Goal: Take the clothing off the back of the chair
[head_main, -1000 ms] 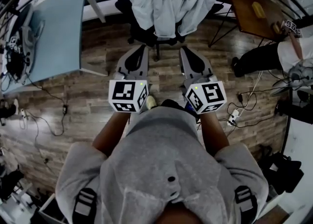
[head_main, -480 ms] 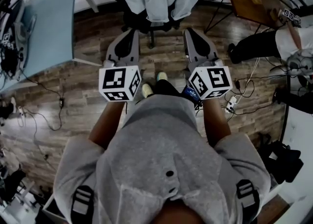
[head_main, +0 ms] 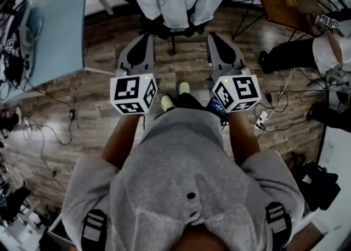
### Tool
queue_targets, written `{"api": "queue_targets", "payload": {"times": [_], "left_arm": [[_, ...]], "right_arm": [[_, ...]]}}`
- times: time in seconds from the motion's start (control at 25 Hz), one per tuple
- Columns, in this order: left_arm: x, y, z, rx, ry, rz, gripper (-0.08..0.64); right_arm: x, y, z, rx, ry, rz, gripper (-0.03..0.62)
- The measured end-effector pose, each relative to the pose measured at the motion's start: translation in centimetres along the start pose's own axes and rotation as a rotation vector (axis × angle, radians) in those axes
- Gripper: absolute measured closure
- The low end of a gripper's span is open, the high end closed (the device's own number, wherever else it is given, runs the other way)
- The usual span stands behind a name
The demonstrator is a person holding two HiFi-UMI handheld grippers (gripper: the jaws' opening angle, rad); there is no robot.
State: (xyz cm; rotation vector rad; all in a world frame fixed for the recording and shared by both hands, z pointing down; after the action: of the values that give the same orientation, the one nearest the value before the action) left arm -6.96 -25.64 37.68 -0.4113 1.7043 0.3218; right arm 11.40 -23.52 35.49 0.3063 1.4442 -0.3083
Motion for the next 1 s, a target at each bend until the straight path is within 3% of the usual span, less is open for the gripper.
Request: {"api": "queue_targets", "payload": {"times": [0.16, 0.36, 0.44, 0.76, 1.0], "left_arm": [[0.4, -2.0, 0.1, 0.006, -0.001, -0.006, 0.539], [0.6, -6.0, 0.1, -0.005, 0.012, -0.025, 0.363], [0.9, -7.5, -0.5, 0.006, 0.007, -0.024, 0.308], [1.8, -12.3, -3.8, 0.062, -0.030, -0.018, 0.205], [0.7, -14.4, -5.6, 0.055, -0.009, -0.086, 0.189]], "right_arm": [[0.5, -1.1, 1.6, 0.011, -0.005, 0.005, 0.577], [0.9, -3.0, 4.0, 0.053, -0.025, -0.004, 0.567], [0.7, -4.2, 4.7, 0.089, -0.040, -0.026, 0.447], [0.0, -9.2, 8.4, 0.139, -0.094, -0.032, 0.255], [-0.4, -12.5, 11.6, 0.178, -0.174, -0.004, 0.142]]}}
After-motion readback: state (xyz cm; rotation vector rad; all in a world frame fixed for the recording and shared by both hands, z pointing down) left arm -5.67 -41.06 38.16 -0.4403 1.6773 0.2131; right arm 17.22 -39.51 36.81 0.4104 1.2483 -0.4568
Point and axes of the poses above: the fingertips, and each gripper's own axes: y backward along the fingers, z to its right, x out of its top, the point moved 3 cm from there along y, backward along the fingers, and after that the axes turned 9 degrees about z, right-handed, at the moved point
